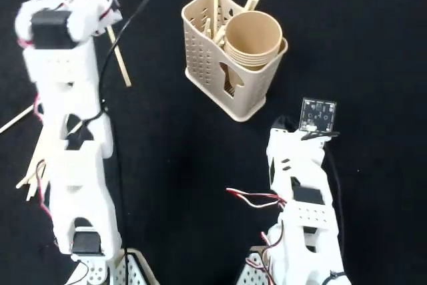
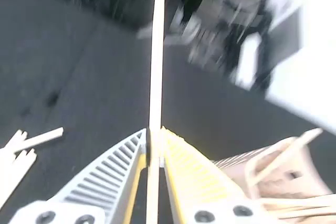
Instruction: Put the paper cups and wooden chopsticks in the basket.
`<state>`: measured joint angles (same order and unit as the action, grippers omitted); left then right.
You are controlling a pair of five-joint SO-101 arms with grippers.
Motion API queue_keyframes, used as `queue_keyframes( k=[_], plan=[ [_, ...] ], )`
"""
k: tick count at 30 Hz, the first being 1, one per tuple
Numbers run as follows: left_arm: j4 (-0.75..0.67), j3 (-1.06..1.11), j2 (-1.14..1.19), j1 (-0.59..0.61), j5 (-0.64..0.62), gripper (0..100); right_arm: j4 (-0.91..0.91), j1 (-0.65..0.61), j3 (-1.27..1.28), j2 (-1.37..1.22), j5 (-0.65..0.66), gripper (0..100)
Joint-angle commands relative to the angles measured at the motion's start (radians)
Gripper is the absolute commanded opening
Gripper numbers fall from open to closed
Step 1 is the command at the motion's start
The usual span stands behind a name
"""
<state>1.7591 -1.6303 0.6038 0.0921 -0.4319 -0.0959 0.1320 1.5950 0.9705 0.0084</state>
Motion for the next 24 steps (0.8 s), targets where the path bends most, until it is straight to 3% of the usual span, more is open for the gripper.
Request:
queue_keyframes(
  k=[1, 6, 8, 17, 21, 24],
  plan=[
    [0.005, -0.022, -0.215, 0.015, -0.031, 3, 0.018, -0.009, -0.004, 0.022, 0.009, 1.4],
    [0.011, -0.021, -0.358, -0.001, -0.029, 3, 0.018, -0.009, -0.004, 0.022, 0.009, 1.4],
    [0.011, 0.025, -0.42, -0.035, 0.025, 3, 0.018, -0.009, -0.004, 0.022, 0.009, 1.4],
    [0.003, 0.596, -0.876, -0.302, 0.167, 3, 0.02, -0.009, -0.004, 0.022, 0.009, 1.5],
    [-0.04, 0.786, -1.04, -0.427, 0.288, 3, 0.02, -0.009, -0.004, 0.022, 0.009, 1.5],
    [-0.12, 0.931, -1.117, -0.498, 0.311, 3, 0.02, -0.009, -0.004, 0.022, 0.009, 1.4]
  ],
)
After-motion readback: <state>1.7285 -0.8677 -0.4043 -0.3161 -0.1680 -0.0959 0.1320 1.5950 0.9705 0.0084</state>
